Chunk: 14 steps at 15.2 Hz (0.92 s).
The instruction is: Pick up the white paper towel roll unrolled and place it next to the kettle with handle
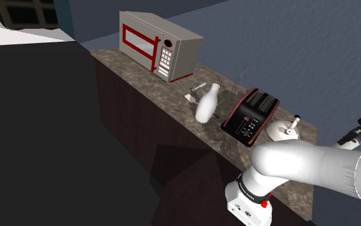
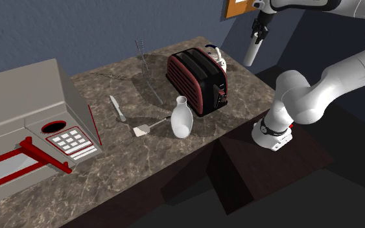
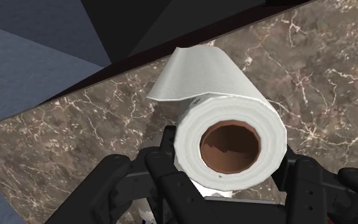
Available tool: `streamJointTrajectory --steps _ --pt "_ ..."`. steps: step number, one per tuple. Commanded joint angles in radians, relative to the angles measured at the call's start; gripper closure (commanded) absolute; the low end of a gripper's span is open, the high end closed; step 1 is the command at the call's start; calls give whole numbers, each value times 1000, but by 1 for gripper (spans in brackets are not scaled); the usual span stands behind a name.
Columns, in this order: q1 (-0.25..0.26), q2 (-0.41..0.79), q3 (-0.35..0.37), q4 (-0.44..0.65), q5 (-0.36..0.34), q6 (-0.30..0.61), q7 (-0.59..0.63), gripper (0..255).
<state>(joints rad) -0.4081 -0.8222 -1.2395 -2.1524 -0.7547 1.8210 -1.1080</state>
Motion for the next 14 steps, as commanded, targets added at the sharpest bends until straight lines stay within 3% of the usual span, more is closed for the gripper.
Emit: streamJointTrajectory --steps 1,7,14 --pt "2 -2 -17 -19 -12 23 5 255" --pt "16 -5 -76 -65 -50 87 18 255" --pt "16 -5 -76 -65 -50 87 18 255"
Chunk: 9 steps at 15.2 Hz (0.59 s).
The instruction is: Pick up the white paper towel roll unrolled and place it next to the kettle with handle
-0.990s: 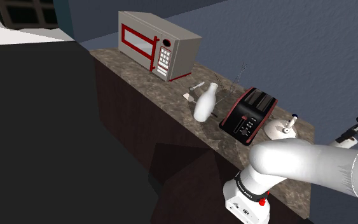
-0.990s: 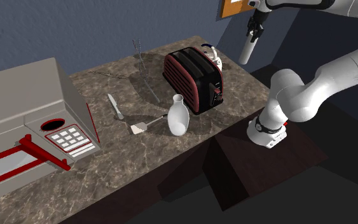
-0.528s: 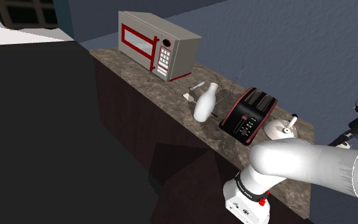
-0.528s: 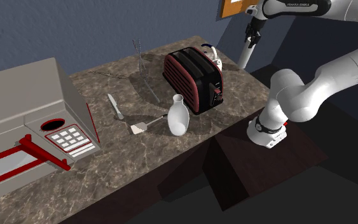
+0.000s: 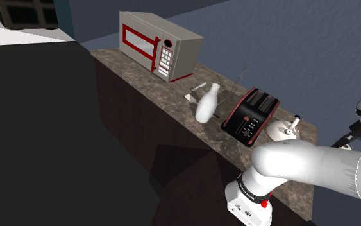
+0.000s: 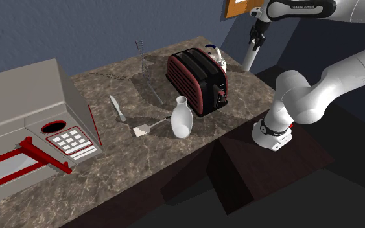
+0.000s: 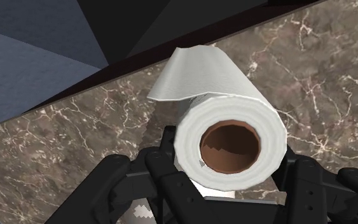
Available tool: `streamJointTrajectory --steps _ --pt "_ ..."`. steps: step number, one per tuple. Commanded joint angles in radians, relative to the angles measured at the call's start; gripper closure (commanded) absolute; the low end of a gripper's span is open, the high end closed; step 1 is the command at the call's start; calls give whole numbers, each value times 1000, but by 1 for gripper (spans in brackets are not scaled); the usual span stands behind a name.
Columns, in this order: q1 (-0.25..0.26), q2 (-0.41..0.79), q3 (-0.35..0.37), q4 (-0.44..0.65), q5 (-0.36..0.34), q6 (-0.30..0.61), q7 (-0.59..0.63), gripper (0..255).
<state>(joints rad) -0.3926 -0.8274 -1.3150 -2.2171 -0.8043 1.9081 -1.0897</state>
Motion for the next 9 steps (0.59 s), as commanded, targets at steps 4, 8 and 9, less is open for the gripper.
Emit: streamJointTrajectory --steps 4,8,9 --pt "0 0 0 0 0 0 0 0" --pt "-10 0 28 17 16 -28 -7 0" --pt "-19 0 54 35 31 -56 -13 0"
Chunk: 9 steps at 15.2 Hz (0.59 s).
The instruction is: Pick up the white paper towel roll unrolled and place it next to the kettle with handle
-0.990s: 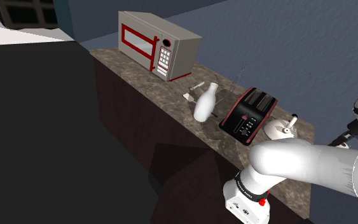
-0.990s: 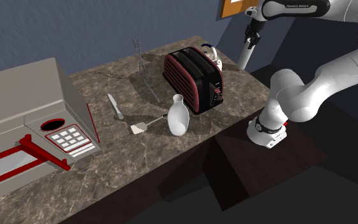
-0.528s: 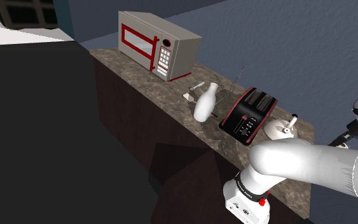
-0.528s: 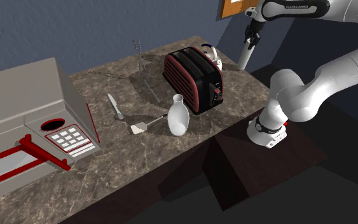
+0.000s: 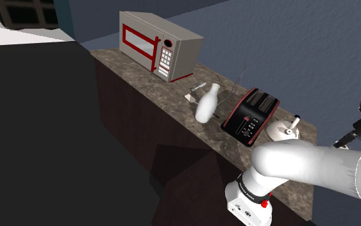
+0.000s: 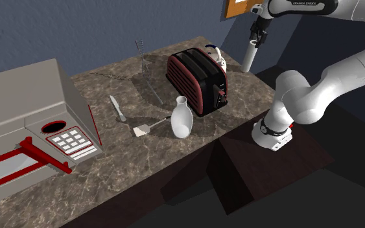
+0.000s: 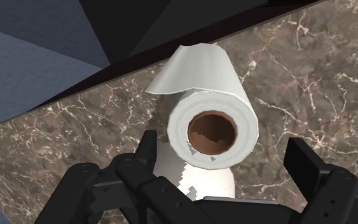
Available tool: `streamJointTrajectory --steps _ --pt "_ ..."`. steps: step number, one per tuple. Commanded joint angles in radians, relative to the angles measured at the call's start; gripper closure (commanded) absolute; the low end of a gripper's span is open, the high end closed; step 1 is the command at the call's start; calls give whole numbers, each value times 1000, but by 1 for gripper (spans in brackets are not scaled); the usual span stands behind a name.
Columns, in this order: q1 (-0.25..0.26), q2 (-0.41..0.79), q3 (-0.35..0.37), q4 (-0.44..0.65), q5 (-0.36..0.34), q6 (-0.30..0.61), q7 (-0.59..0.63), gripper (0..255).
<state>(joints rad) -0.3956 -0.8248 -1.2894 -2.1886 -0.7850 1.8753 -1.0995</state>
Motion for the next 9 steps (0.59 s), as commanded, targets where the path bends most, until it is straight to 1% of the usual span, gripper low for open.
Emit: streamJointTrajectory --steps 1,2,9 --pt "-23 -1 53 26 27 -50 -10 0" --pt "-28 -1 71 42 38 -73 -15 0" --pt "-28 -1 71 42 38 -73 -14 0"
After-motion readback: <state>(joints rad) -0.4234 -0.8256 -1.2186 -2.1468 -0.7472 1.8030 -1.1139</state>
